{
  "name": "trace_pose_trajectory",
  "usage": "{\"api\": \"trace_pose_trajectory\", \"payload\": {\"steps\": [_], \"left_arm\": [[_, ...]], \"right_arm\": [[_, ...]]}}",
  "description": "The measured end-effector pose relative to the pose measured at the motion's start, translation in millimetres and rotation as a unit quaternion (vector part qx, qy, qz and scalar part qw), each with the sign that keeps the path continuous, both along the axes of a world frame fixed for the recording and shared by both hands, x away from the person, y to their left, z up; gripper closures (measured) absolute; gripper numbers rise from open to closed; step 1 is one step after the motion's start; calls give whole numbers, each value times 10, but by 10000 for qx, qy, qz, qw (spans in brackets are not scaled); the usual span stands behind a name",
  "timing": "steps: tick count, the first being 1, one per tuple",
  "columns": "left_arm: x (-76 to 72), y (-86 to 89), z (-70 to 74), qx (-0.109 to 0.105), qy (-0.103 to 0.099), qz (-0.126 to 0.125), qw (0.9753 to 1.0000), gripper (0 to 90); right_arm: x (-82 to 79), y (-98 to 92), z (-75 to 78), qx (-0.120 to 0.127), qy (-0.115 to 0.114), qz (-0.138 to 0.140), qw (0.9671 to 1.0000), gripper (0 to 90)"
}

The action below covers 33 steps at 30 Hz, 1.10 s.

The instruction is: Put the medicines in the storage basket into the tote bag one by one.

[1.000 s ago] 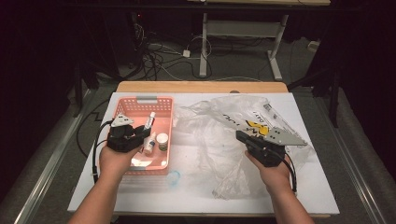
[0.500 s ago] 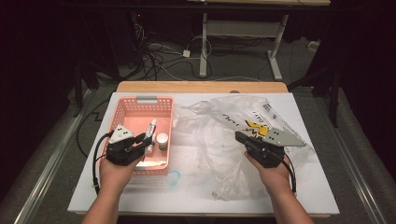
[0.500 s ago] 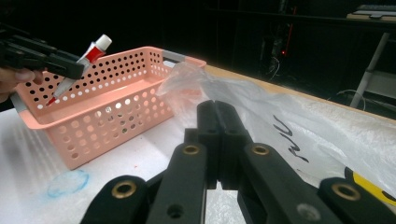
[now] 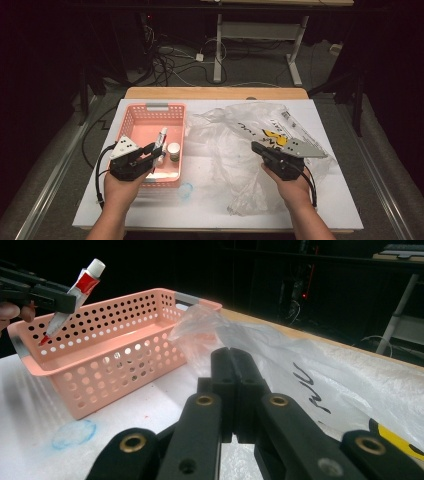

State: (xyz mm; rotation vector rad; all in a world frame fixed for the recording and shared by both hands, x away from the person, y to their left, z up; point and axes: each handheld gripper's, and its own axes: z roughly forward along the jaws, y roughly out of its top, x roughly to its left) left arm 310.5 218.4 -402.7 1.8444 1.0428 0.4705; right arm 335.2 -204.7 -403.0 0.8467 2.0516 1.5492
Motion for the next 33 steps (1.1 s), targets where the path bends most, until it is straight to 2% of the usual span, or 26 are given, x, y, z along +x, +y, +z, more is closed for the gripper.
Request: {"api": "trace_pose_trajectory", "payload": {"steps": [4,6,15,21,26,29,33], "left_arm": [[-29,-79,23,-6,-36,-177,9998,686],[-38,-108,29,-82,-9,-241,9997,686],[-84,-209,44,-160,2,-423,9990,686],[-90,-272,37,-243,44,-598,9979,686],[-131,-364,80,-254,-40,-768,9967,685],[-150,-403,82,-323,-2,-823,9961,685],[-189,-461,95,-226,-53,-859,9960,685]], "right_arm": [[-8,-12,18,33,-16,0,10000,900],[-12,-21,27,39,-38,-7,10000,900],[-40,-40,77,56,-126,20,9999,900],[-66,-28,103,52,-152,-4,9999,900],[-71,-41,100,-7,-148,-52,9999,900],[-81,-57,97,-4,-141,-61,9999,900],[-105,-60,74,-78,-145,-52,9999,900]]}}
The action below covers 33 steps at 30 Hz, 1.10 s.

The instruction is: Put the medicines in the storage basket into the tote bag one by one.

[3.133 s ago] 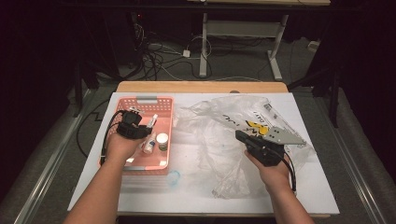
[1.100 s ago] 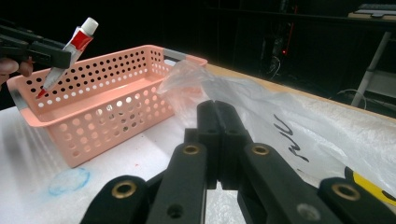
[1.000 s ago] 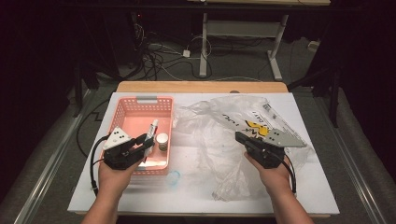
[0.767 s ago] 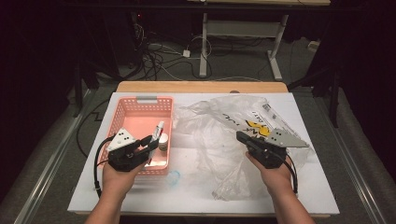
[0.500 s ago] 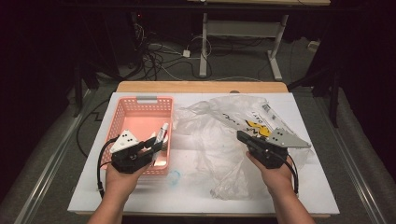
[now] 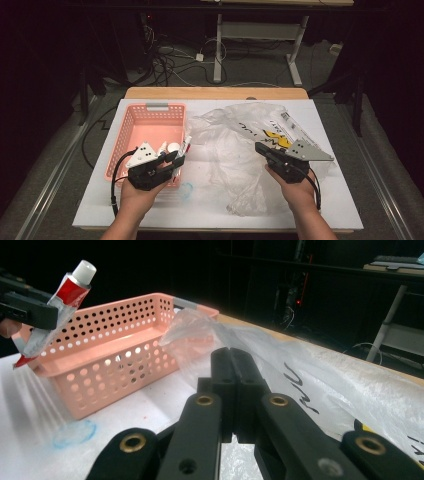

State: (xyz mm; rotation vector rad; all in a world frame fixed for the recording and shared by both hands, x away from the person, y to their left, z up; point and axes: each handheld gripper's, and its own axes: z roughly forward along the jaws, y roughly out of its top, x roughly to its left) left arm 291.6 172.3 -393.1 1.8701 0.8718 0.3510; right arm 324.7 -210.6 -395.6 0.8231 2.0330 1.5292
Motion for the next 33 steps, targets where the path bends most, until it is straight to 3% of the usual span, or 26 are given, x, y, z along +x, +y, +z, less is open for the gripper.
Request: {"api": "trace_pose_trajectory", "payload": {"steps": [19,28,33], "left_arm": [[-55,-331,-75,40,71,-408,9991,685],[33,-715,-121,258,92,-705,9971,685],[114,-924,-182,278,117,-815,9962,685]], "right_arm": [[-79,41,59,0,-116,134,9998,900],[-166,29,122,36,-49,136,9999,900],[-242,-2,148,95,-131,134,9998,900]]}}
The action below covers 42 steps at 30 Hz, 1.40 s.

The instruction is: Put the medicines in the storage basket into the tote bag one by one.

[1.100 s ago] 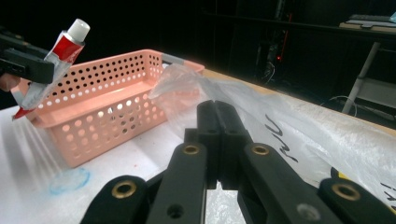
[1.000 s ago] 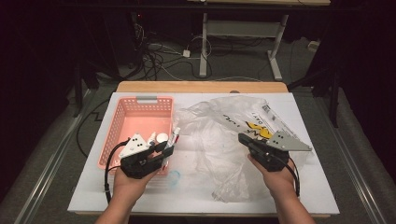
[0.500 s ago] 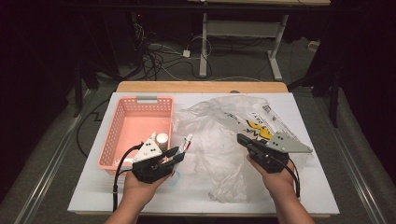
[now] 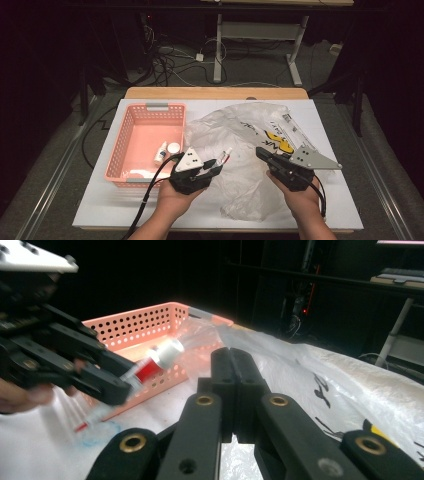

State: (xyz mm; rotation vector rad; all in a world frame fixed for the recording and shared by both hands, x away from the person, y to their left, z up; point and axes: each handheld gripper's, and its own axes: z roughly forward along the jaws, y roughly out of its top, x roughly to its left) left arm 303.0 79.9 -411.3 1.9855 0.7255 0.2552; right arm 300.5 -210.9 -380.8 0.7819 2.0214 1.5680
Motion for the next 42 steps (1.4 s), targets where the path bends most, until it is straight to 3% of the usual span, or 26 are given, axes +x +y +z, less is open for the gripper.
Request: {"api": "trace_pose_trajectory", "payload": {"steps": [11,30,42], "left_arm": [[268,-378,-175,113,138,-37,9998,685],[649,-685,-462,199,261,-28,9995,684],[801,-928,-630,221,268,-26,9994,683]], "right_arm": [[15,-89,-23,-10,-18,-49,10000,900],[41,-121,3,39,-77,-81,9999,900],[62,-139,-8,48,-80,-111,9999,900]]}}
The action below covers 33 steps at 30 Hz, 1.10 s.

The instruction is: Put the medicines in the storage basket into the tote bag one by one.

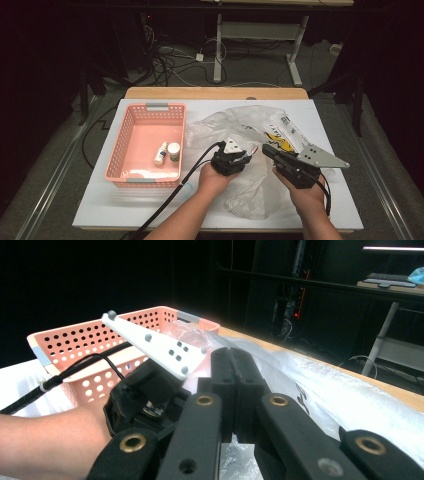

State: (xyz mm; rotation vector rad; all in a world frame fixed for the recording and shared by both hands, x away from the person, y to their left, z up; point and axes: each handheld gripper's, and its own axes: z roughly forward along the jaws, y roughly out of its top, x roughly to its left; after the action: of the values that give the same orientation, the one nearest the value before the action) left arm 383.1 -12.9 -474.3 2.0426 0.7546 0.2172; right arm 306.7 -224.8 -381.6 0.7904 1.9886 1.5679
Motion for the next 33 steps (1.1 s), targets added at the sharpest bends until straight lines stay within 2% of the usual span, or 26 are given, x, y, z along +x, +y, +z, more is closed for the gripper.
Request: {"api": "trace_pose_trajectory", "payload": {"steps": [5,14,17,19,27,30,33], "left_arm": [[41,-66,-40,0,52,45,10000,683],[86,-74,-92,-15,219,44,9998,679],[78,-54,-74,16,241,-25,9997,616],[51,-46,-57,58,226,-64,9997,574],[-111,121,36,-42,260,-63,9996,455],[-205,190,80,26,231,-140,9996,395],[-303,260,129,-54,317,-238,9992,356]], "right_arm": [[4,-18,2,23,24,-33,10000,900],[1,-13,2,18,22,-11,10000,900],[3,-16,1,8,20,-19,10000,900],[4,-14,-4,-9,16,-18,10000,900],[-1,-21,-2,0,8,-22,10000,900],[-3,-25,2,1,5,-17,10000,900],[-7,-29,4,1,4,-24,10000,900]]}}
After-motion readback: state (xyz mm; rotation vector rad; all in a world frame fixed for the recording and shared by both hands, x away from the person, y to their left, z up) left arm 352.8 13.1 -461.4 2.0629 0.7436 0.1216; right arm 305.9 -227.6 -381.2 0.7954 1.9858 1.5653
